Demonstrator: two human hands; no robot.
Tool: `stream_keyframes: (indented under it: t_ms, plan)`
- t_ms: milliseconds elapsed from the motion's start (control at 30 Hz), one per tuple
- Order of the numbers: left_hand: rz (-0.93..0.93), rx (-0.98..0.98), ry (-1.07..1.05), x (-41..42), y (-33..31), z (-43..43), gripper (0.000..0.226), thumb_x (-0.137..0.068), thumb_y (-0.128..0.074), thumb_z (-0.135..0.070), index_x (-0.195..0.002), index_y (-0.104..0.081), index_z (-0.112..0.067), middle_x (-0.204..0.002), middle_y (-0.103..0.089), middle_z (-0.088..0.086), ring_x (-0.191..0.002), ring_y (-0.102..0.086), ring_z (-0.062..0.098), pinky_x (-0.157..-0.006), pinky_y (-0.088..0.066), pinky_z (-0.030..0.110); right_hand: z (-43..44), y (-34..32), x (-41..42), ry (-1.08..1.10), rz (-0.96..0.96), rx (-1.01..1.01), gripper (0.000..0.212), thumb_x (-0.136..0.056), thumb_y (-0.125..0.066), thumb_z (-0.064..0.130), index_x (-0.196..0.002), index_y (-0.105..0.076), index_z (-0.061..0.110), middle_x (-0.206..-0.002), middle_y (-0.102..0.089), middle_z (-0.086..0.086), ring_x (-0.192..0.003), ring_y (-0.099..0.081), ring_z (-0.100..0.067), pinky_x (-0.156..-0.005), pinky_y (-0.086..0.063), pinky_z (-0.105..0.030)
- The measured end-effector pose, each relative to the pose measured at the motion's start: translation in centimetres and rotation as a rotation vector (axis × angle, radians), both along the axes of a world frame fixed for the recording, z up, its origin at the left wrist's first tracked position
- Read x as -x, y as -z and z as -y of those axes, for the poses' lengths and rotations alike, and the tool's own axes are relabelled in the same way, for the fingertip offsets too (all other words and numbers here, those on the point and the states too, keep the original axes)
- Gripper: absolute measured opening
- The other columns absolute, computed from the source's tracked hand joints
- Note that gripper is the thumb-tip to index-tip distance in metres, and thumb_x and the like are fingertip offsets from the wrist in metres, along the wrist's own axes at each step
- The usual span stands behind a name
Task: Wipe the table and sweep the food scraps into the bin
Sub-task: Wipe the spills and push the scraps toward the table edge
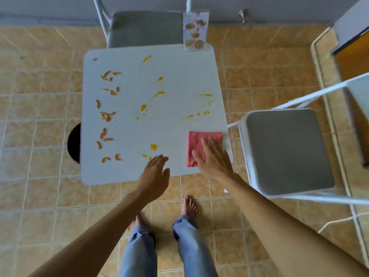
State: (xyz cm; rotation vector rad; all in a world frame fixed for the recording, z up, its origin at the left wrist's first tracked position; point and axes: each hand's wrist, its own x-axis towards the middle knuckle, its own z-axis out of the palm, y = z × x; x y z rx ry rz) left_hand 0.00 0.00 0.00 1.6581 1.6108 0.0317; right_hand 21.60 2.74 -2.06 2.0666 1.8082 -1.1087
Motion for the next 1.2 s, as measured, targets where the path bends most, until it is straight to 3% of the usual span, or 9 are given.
stream_keyframes:
  t_ms: [167,300,400,500,633,800,1033,1100,1200]
  plan:
    - [-0.007,-0.131,-0.033,-1.8,5.9,-0.5,0.050,-0.100,-0.043,-0.005,-0.150,-0.040,-0.009,-0.162,-0.030,0.007,-0.153,-0.019,0.021,-0.124,-0.018,0.033,-2.5,6.2,0.1,0.212,0.050,-0.047,0.073,-0.101,-0.015,0.066,-0.162,0.000,0.029,-0.171,0.011,-0.005,-0.157,0.014,-0.023,-0.128,0.006,-0.048]
    - [-0.040,-0.281,-0.025,-4.8,10.2,-2.4,0.057,-0.100,-0.040,0.000,-0.155,-0.027,-0.005,-0.164,-0.016,0.011,-0.154,-0.006,0.024,-0.125,-0.009,0.042,-1.1,10.4,0.2,0.118,0.132,-0.203,0.069,-0.100,-0.012,0.067,-0.161,-0.001,0.037,-0.170,0.014,-0.007,-0.156,0.018,-0.027,-0.126,0.005,-0.056]
    - [-0.089,-0.363,-0.012,-6.6,13.0,-3.5,0.054,-0.103,-0.040,-0.008,-0.154,-0.024,-0.001,-0.164,-0.016,0.015,-0.153,-0.007,0.030,-0.125,-0.010,0.046,-0.8,11.6,-0.7,0.042,0.216,-0.392,0.069,-0.101,-0.021,0.066,-0.161,-0.018,0.031,-0.170,-0.006,-0.016,-0.157,-0.001,-0.036,-0.126,-0.007,-0.059]
    - [-0.144,-0.407,-0.015,-7.1,15.5,-3.5,0.056,-0.103,-0.037,-0.021,-0.154,-0.025,0.001,-0.163,-0.017,0.016,-0.153,-0.010,0.029,-0.125,-0.008,0.044,-1.5,12.6,-1.3,-0.017,0.275,-0.513,0.063,-0.102,-0.040,0.050,-0.157,-0.034,0.021,-0.166,-0.021,-0.022,-0.154,-0.017,-0.041,-0.124,-0.015,-0.059]
    - [-0.189,-0.456,0.003,-7.0,16.7,-2.8,0.057,-0.104,-0.035,-0.026,-0.156,-0.024,-0.004,-0.165,-0.013,0.010,-0.154,-0.011,0.025,-0.125,-0.009,0.042,-2.4,14.0,-1.1,-0.003,0.251,-0.607,0.059,-0.098,-0.046,0.026,-0.154,-0.039,0.012,-0.163,-0.023,-0.028,-0.153,-0.018,-0.045,-0.124,-0.017,-0.058]
    - [-0.187,-0.485,-0.040,-7.2,17.0,-2.8,0.057,-0.102,-0.040,-0.021,-0.155,-0.025,-0.006,-0.165,-0.018,0.010,-0.154,-0.015,0.024,-0.125,-0.016,0.045,-6.2,15.2,-2.3,-0.088,0.313,-0.664,0.065,-0.102,-0.037,0.047,-0.160,-0.028,0.019,-0.166,-0.017,-0.025,-0.155,-0.015,-0.042,-0.125,-0.014,-0.056]
    - [-0.203,-0.526,-0.043,-7.2,17.0,-2.7,0.056,-0.101,-0.040,-0.021,-0.154,-0.029,-0.006,-0.165,-0.020,0.010,-0.154,-0.014,0.023,-0.126,-0.014,0.042,-14.0,16.1,0.3,0.172,0.366,-0.685,0.066,-0.101,-0.029,0.059,-0.160,-0.026,0.030,-0.168,-0.017,-0.019,-0.156,-0.011,-0.039,-0.124,-0.011,-0.059]
    - [-0.210,-0.533,-0.037,-7.2,17.1,-2.5,0.056,-0.101,-0.040,-0.021,-0.154,-0.028,-0.006,-0.165,-0.020,0.010,-0.154,-0.014,0.023,-0.126,-0.013,0.042,-14.2,15.9,0.9,0.054,0.343,-0.687,0.063,-0.101,-0.030,0.059,-0.159,-0.026,0.034,-0.168,-0.016,-0.017,-0.156,-0.010,-0.038,-0.125,-0.010,-0.058]
    - [-0.207,-0.537,-0.032,-7.1,17.1,-2.5,0.057,-0.100,-0.043,-0.019,-0.154,-0.029,-0.005,-0.164,-0.021,0.011,-0.154,-0.015,0.024,-0.126,-0.013,0.042,-12.8,15.3,-0.7,-0.409,0.202,-0.739,0.061,-0.102,-0.033,0.057,-0.159,-0.026,0.037,-0.169,-0.014,-0.013,-0.157,-0.008,-0.035,-0.125,-0.010,-0.056]
